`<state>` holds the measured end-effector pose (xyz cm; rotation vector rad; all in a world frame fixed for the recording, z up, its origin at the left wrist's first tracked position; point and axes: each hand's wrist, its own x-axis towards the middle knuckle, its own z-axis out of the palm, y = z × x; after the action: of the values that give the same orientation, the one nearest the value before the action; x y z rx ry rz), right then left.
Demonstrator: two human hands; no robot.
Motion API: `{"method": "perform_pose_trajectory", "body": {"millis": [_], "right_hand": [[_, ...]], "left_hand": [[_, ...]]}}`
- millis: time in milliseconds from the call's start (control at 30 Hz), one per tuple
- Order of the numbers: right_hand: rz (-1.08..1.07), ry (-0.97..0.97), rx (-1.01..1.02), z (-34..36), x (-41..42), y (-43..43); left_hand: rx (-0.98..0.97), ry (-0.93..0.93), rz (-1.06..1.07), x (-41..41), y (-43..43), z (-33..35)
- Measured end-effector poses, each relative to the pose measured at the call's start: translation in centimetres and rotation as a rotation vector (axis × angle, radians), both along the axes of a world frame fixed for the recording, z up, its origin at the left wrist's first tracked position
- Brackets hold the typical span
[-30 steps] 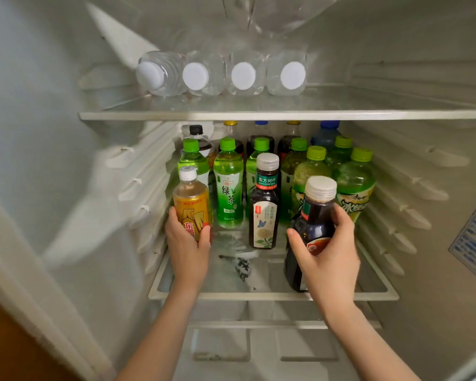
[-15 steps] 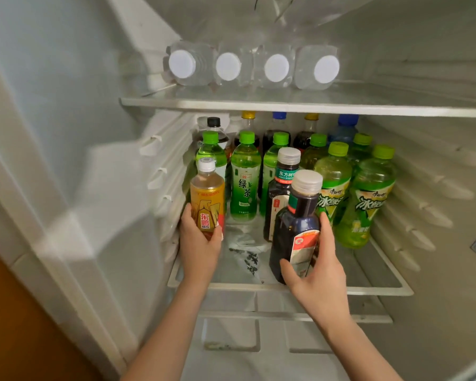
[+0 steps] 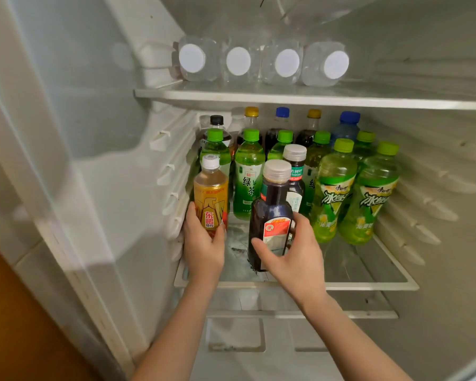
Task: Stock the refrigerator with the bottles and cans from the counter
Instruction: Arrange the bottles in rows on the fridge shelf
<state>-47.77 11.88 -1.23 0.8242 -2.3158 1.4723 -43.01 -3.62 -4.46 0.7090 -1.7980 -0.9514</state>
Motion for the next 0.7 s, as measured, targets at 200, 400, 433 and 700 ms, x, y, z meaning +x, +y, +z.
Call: {"method": "perform_pose_trajectory", "body": {"millis": [200,400,433,700], "right_hand": [[-0.086,0.283,-0.059,7.6,-1.1,0.0],[0.366,0.285,0.317,12.6,-3.6,0.2],[0.375,0.301,0.340,12.8,-3.9,0.3],[0.065,0.534,0.437,13.4,-3.5,-0.3]], "left_hand": [[0.004,-0.024,0.037,0.0,0.1,0.1],[0.027,-0.036,0.040,-0.1,0.2,0.3],[0.033,-0.036,0.039,-0.1,0.2,0.3],[0.050,-0.044,0.016,0.1,0.1,0.3]]}}
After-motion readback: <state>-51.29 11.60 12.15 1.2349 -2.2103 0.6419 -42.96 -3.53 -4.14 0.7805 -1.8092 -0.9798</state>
